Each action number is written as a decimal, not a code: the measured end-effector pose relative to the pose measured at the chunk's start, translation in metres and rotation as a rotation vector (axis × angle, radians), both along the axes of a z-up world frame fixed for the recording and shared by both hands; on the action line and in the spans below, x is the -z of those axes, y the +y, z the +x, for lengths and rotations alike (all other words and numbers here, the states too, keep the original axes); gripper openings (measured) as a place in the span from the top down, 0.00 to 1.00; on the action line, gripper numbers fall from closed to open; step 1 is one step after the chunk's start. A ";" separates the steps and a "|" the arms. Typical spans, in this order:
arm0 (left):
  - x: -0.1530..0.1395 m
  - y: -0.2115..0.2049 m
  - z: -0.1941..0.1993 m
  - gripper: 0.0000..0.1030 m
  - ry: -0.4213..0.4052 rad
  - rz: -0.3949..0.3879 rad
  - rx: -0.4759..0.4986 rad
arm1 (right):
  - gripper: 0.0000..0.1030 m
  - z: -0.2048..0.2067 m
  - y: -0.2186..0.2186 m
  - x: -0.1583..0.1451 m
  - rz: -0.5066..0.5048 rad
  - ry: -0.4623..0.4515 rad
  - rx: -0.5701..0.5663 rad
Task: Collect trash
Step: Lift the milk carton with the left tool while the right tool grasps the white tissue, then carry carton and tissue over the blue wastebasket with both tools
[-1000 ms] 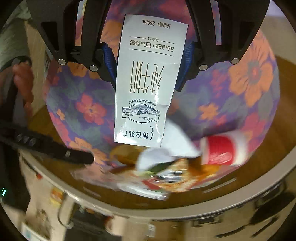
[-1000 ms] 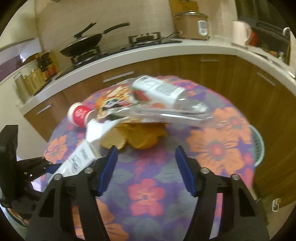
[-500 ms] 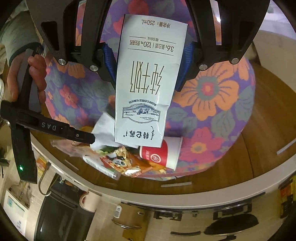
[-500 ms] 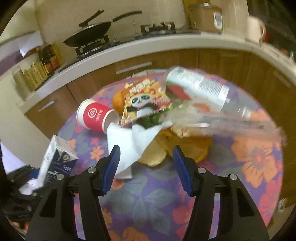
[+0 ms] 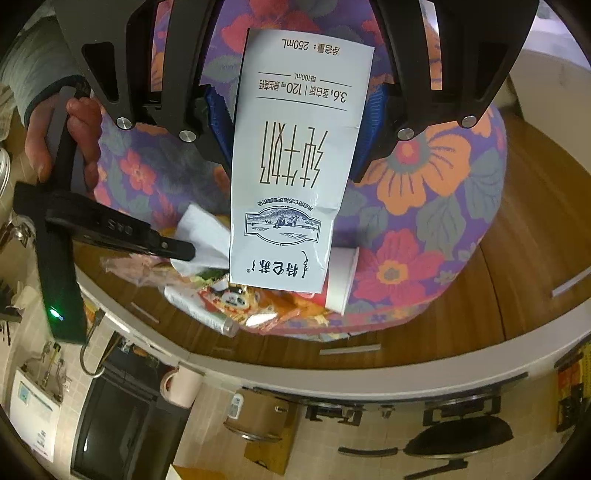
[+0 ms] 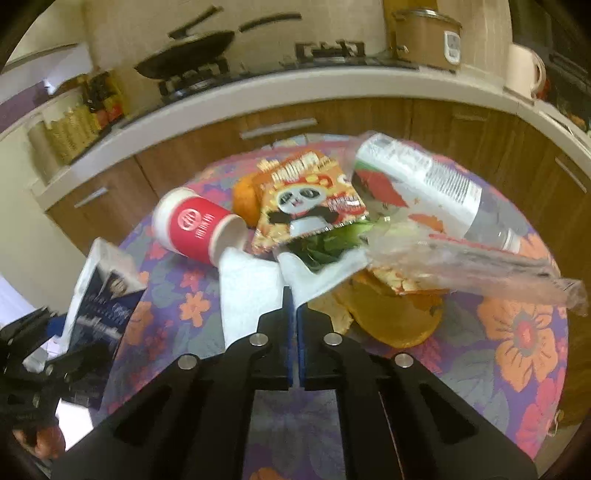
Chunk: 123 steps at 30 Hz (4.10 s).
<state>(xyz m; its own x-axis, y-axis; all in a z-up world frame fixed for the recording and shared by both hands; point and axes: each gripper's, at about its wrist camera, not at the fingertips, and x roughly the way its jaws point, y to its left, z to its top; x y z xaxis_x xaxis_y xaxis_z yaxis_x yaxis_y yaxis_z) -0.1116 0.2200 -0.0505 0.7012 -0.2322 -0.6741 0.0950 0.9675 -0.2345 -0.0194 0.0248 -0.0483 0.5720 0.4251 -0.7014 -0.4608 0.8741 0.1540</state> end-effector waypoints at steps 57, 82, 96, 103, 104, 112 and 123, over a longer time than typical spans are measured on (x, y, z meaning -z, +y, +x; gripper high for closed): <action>-0.020 -0.057 0.012 0.46 -0.048 0.027 0.038 | 0.81 -0.037 -0.058 0.047 -0.075 0.074 -0.140; -0.082 -0.153 0.048 0.46 -0.195 0.018 0.109 | 0.99 -0.047 -0.160 -0.057 0.079 -0.193 -0.063; -0.075 -0.244 0.105 0.47 -0.150 0.018 0.165 | 0.99 0.035 -0.268 -0.052 0.061 -0.220 0.180; -0.059 -0.300 0.146 0.47 -0.106 -0.010 0.155 | 0.99 0.073 -0.321 -0.033 0.060 -0.189 0.281; -0.056 -0.311 0.153 0.47 -0.100 -0.011 0.151 | 0.99 0.080 -0.331 -0.028 0.060 -0.182 0.296; -0.020 -0.395 0.206 0.47 -0.029 -0.042 0.108 | 0.99 0.132 -0.389 0.014 0.060 -0.107 0.383; 0.057 -0.477 0.253 0.47 0.058 -0.076 -0.041 | 0.99 0.194 -0.440 0.110 0.060 0.058 0.427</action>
<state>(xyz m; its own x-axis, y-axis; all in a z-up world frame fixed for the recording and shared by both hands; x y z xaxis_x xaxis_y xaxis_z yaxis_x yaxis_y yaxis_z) 0.1412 -0.2570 -0.1070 0.6714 -0.2561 -0.6955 0.0394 0.9494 -0.3116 0.1750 -0.4153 -0.1582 0.6657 0.2000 -0.7189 -0.0485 0.9730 0.2257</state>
